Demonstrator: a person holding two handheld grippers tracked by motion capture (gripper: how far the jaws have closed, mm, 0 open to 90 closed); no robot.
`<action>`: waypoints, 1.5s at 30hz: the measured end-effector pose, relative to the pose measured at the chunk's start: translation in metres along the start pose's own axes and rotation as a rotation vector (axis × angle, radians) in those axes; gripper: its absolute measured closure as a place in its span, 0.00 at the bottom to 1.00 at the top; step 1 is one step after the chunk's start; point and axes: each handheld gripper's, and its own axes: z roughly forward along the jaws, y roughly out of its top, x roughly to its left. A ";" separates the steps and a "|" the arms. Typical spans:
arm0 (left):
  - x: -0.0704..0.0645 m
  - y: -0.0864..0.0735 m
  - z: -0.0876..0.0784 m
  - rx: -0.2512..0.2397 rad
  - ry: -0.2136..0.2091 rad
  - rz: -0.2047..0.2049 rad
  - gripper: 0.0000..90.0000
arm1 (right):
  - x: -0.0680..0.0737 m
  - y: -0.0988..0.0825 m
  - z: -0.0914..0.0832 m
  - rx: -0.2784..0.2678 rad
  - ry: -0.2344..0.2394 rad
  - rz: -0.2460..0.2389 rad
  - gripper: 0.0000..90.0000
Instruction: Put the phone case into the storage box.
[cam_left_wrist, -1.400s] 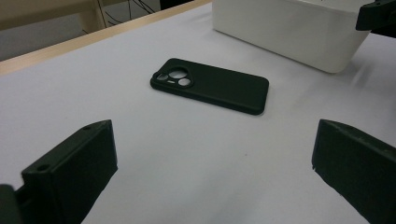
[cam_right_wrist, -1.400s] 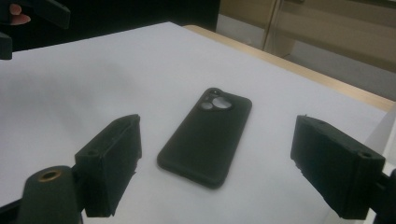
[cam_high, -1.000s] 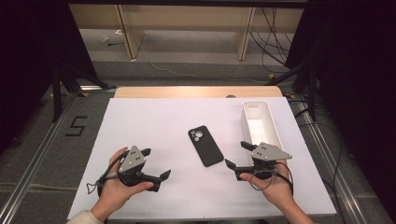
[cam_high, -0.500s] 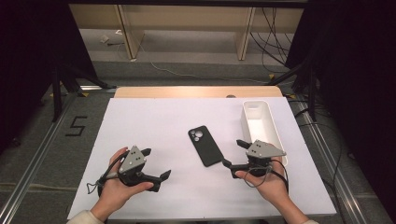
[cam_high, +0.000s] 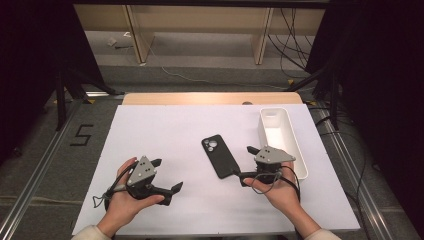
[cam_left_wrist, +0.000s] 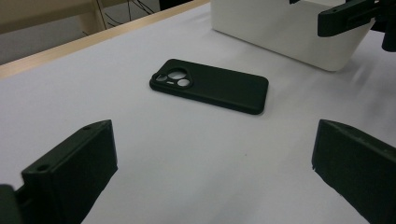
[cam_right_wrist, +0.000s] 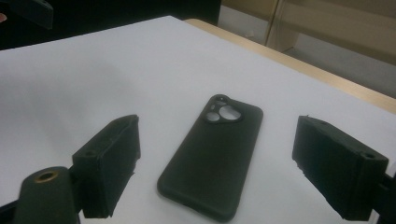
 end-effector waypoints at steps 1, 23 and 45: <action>0.000 0.000 0.000 -0.001 0.000 -0.001 0.00 | 0.000 0.000 0.001 0.000 0.001 0.002 0.18; -0.001 0.001 0.000 -0.005 0.000 0.001 0.00 | 0.001 0.006 0.019 0.025 0.002 0.008 0.18; -0.001 0.001 0.000 -0.006 0.000 0.000 0.00 | 0.004 0.011 0.036 0.055 0.008 0.014 0.18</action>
